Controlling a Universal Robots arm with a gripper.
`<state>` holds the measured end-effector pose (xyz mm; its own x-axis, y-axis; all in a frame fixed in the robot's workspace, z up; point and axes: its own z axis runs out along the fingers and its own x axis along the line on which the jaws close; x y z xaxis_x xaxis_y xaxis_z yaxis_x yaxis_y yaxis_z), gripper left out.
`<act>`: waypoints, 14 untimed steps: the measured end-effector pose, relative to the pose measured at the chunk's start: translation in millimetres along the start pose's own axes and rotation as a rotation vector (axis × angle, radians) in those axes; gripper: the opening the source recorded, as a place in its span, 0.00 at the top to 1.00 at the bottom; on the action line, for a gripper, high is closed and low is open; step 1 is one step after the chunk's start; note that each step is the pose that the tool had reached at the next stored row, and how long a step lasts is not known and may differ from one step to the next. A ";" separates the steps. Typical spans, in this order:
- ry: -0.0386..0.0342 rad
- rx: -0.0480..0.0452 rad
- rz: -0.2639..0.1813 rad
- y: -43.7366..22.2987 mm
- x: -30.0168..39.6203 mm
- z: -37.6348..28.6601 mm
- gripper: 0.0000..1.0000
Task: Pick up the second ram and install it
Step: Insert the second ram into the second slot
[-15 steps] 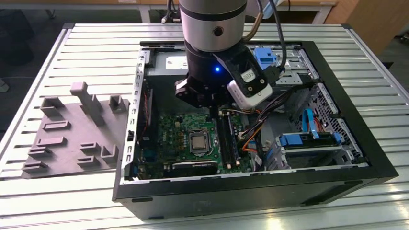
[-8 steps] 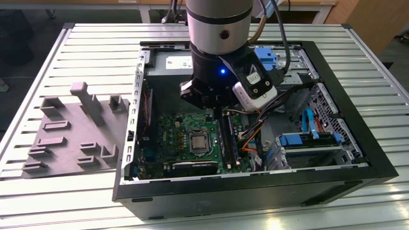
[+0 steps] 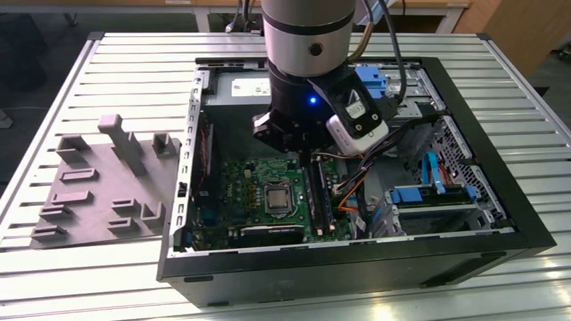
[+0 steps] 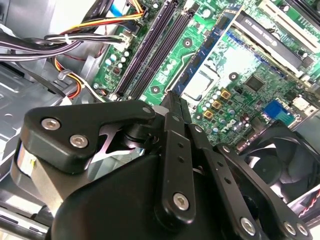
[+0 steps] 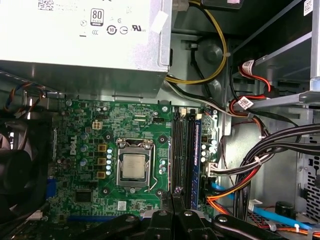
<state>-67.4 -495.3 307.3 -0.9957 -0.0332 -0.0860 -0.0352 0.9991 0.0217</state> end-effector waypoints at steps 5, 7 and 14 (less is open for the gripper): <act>0.0000 0.0000 0.000 -0.1 -1.1 0.7 0.89; 0.0000 -0.0001 0.000 -0.1 -1.5 1.0 0.89; 0.0000 -0.0002 0.000 -0.3 -5.5 3.4 0.89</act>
<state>-61.6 -495.3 304.4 -0.9957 -0.0332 -0.0860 -0.0352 0.9991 0.0219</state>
